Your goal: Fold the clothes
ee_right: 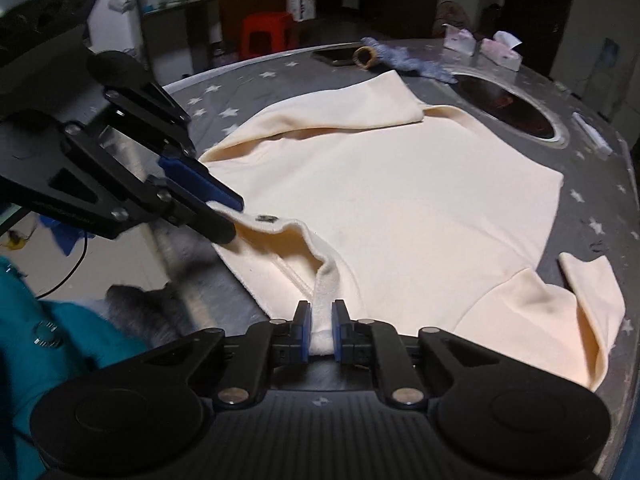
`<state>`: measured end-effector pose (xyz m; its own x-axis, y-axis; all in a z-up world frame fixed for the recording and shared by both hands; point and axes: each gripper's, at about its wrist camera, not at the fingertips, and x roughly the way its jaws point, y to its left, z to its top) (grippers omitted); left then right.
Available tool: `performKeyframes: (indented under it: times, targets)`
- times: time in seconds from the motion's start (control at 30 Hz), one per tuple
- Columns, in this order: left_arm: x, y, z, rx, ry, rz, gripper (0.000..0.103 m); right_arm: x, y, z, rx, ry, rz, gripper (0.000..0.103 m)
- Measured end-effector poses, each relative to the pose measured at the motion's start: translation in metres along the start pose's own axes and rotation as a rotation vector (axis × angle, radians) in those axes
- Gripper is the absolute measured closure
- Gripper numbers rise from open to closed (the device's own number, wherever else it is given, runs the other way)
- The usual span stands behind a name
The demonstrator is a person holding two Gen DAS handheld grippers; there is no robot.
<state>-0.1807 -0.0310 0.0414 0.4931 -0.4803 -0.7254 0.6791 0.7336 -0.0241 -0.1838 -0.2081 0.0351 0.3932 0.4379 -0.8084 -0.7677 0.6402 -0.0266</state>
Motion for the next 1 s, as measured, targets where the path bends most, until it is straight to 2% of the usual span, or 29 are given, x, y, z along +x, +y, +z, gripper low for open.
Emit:
performKeyframes:
  times: [0.13, 0.3, 0.37, 0.47, 0.6, 0.73, 0.83, 1.0]
  targets:
    - [-0.010, 0.005, 0.004, 0.012, -0.026, -0.014, 0.083, -0.010, -0.005, 0.000, 0.024, -0.016, 0.045, 0.086]
    - [-0.026, 0.023, 0.022, -0.022, -0.122, 0.007, 0.083, -0.022, -0.030, 0.007, 0.113, -0.087, 0.035, 0.085]
    - [-0.023, 0.031, 0.030, -0.047, -0.134, 0.029, 0.083, -0.022, -0.040, 0.009, 0.148, -0.107, 0.016, 0.085]
    - [-0.004, 0.040, 0.039, -0.092, -0.113, 0.043, 0.083, -0.011, -0.045, 0.010, 0.165, -0.105, -0.001, 0.085]
    - [0.023, 0.036, 0.041, -0.109, -0.079, 0.010, 0.083, 0.008, -0.034, 0.008, 0.130, -0.070, 0.037, 0.084]
    - [0.041, 0.032, 0.035, -0.126, -0.050, -0.021, 0.083, 0.005, -0.036, 0.003, 0.132, -0.077, 0.029, 0.077]
    - [0.045, 0.028, 0.032, -0.127, -0.048, -0.039, 0.083, -0.010, -0.059, 0.000, 0.210, -0.124, -0.037, 0.070]
    - [0.049, 0.022, 0.027, -0.127, -0.036, -0.057, 0.080, -0.012, -0.107, -0.005, 0.368, -0.173, -0.161, 0.069]
